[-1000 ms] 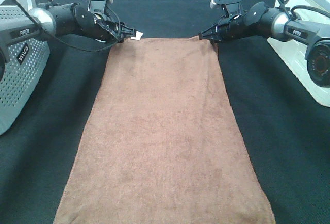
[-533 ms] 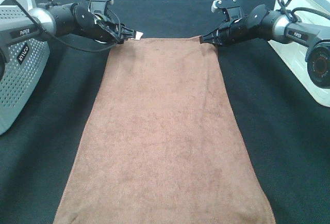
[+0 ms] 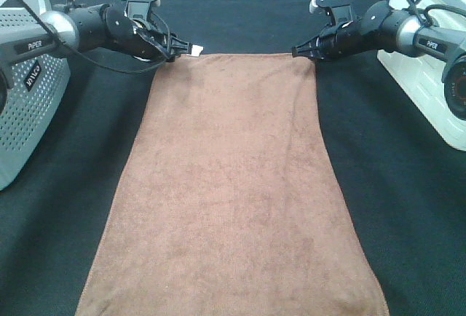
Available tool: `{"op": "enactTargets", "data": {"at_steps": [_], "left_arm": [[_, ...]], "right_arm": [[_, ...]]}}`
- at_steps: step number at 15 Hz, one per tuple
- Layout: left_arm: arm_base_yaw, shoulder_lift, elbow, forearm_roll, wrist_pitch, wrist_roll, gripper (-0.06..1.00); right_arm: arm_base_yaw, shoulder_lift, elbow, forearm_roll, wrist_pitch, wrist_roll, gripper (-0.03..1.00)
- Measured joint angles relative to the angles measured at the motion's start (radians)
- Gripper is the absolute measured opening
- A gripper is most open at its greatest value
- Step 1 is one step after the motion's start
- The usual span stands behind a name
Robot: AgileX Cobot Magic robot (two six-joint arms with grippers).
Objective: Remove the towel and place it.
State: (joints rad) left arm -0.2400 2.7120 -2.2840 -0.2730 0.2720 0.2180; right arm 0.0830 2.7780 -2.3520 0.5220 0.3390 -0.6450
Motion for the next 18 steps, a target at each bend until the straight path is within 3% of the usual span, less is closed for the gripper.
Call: {"op": "enactTargets", "data": {"at_steps": [1,2,5,6,8,9,12,15,18], "left_arm": [[0.0,0.0,0.0,0.0,0.0,0.0,0.49],[0.0,0.0,0.0,0.0,0.0,0.0,0.51],[0.0,-0.003,-0.007,0.001,0.013,0.0,0.7],[0.0,-0.003,-0.007,0.001,0.013,0.0,0.7],[0.0,-0.043,-0.007,0.017,0.1,-0.002,0.81],[0.0,-0.043,-0.007,0.017,0.1,-0.002,0.81],[0.0,-0.153,-0.007,0.065,0.258,-0.043,0.81],[0.036,-0.299,-0.007,0.134,0.579,-0.151,0.81],[0.13,-0.415,-0.011,0.164,0.819,-0.181,0.82]], "right_arm": [[0.0,0.0,0.0,0.023,0.0,0.0,0.0],[0.0,-0.002,0.0,0.043,0.0,0.0,0.09],[0.0,-0.031,0.0,0.062,0.032,0.0,0.53],[0.0,-0.031,0.0,0.062,0.032,0.0,0.53],[0.0,-0.122,0.0,0.061,0.134,0.001,0.73],[0.0,-0.122,0.0,0.061,0.134,0.001,0.73],[0.0,-0.244,0.0,0.028,0.323,0.065,0.75],[-0.004,-0.425,0.0,-0.181,0.603,0.244,0.75],[-0.051,-0.567,0.0,-0.307,0.774,0.419,0.75]]}}
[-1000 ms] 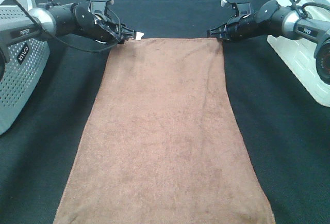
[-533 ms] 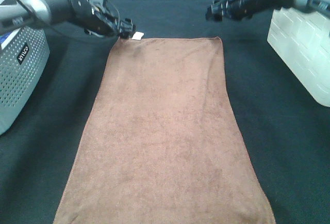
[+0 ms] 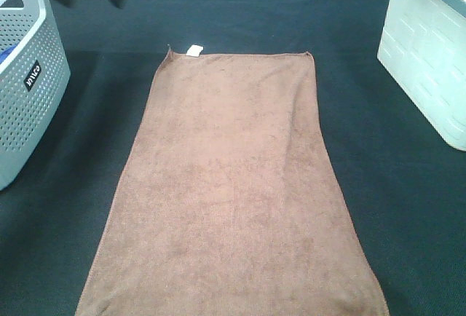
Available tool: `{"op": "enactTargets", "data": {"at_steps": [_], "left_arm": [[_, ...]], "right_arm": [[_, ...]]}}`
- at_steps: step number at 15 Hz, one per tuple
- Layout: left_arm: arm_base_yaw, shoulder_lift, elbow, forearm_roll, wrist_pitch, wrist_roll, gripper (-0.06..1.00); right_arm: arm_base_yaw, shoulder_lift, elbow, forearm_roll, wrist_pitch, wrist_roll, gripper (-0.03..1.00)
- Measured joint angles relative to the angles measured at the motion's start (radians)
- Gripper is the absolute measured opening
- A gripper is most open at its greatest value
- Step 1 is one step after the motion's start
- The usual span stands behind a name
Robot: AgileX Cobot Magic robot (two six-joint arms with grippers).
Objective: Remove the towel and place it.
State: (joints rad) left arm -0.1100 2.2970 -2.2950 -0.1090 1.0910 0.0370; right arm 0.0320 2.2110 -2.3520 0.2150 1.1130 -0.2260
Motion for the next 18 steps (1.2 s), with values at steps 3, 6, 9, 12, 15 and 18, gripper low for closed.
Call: {"op": "enactTargets", "data": {"at_steps": [3,6,9,12,15,18], "left_arm": [[0.092,-0.083,0.001,0.023,0.114,0.005,0.82],[0.148,-0.204,0.113,0.03,0.119,0.02,0.82],[0.15,-0.419,0.386,0.047,0.113,0.023,0.82],[0.15,-0.717,0.742,0.037,0.02,0.007,0.82],[0.15,-1.061,1.028,0.032,-0.029,0.0,0.82],[0.15,-1.393,1.26,0.032,-0.036,0.001,0.82]], "right_arm": [[-0.021,-0.106,0.002,-0.045,0.095,0.038,0.75],[-0.019,-0.23,0.115,-0.054,0.099,0.083,0.75],[-0.019,-0.444,0.404,-0.035,0.099,0.09,0.75],[-0.019,-0.749,0.783,-0.033,0.099,0.134,0.75],[-0.019,-1.133,1.164,-0.027,0.1,0.142,0.75],[-0.019,-1.433,1.39,-0.026,0.097,0.142,0.75]]}}
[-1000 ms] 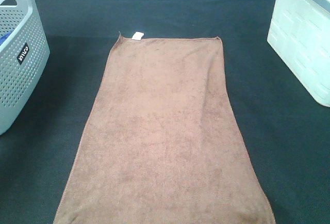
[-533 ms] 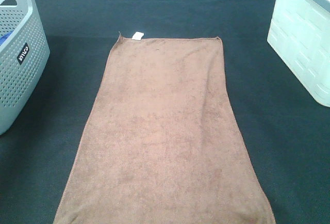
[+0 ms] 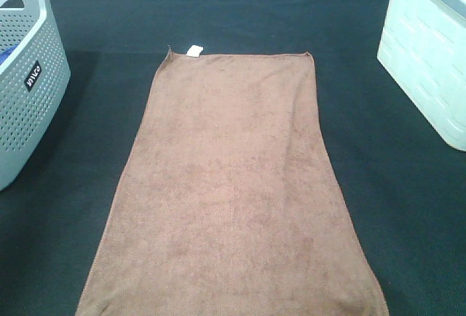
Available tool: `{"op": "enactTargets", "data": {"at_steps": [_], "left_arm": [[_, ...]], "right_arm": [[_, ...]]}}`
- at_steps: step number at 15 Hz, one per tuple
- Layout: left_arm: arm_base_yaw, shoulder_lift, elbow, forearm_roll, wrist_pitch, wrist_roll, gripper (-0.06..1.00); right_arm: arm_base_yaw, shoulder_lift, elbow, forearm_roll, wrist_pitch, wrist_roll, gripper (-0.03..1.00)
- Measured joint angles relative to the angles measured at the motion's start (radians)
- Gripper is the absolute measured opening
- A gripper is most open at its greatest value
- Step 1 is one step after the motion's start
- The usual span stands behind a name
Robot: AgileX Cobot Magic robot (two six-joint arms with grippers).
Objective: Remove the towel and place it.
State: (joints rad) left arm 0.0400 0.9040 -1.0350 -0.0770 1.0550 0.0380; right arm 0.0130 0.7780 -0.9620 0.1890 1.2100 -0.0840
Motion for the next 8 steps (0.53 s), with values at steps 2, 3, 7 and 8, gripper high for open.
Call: {"op": "enactTargets", "data": {"at_steps": [2,3,7,8], "left_arm": [[0.0,-0.192,0.113,0.0,0.0,-0.001,0.82],[0.0,-0.282,0.162,0.0,0.0,-0.001,0.81],[0.0,-0.602,0.322,0.029,0.003,-0.001,0.81],[0.0,-0.672,0.358,0.035,0.005,0.008,0.81]], "right_arm": [[0.0,-0.201,0.105,-0.002,0.001,0.0,0.75],[0.0,-0.287,0.139,-0.008,0.001,0.0,0.75],[0.0,-0.578,0.242,-0.021,0.005,0.0,0.75],[0.0,-0.633,0.267,-0.027,0.005,-0.001,0.75]]}}
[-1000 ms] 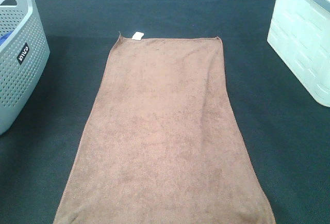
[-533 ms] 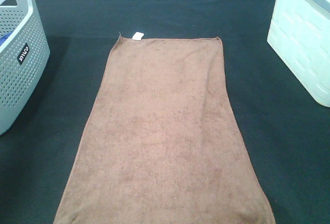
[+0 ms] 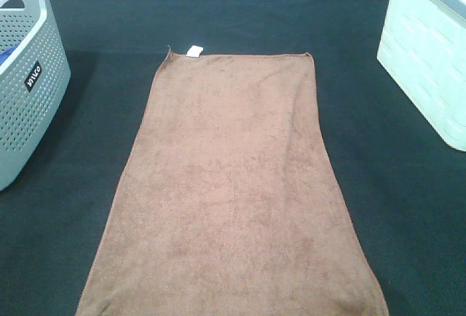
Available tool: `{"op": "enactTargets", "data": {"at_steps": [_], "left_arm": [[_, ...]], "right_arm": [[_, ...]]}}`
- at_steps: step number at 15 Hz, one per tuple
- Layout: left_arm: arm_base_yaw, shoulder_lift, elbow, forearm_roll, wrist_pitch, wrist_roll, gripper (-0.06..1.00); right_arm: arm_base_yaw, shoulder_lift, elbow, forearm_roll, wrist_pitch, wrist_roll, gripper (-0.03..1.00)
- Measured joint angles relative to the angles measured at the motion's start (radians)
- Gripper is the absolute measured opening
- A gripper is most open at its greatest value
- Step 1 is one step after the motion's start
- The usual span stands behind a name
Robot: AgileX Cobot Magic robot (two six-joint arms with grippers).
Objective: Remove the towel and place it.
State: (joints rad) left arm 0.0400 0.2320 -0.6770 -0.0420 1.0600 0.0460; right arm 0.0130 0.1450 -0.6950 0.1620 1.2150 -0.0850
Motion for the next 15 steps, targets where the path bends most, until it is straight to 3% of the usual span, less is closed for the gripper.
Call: {"op": "enactTargets", "data": {"at_steps": [4,7,15], "left_arm": [[0.0,-0.234,0.154,-0.052,0.003,0.037,0.81],[0.0,-0.237,0.177,-0.13,-0.004,0.109,0.81],[0.0,-0.237,0.178,-0.111,-0.004,0.04,0.81]], "right_arm": [[0.0,-0.148,0.14,-0.002,0.008,-0.076,0.75],[0.0,-0.149,0.176,0.006,-0.116,-0.108,0.75],[0.0,-0.149,0.191,0.014,-0.15,-0.09,0.75]]}}
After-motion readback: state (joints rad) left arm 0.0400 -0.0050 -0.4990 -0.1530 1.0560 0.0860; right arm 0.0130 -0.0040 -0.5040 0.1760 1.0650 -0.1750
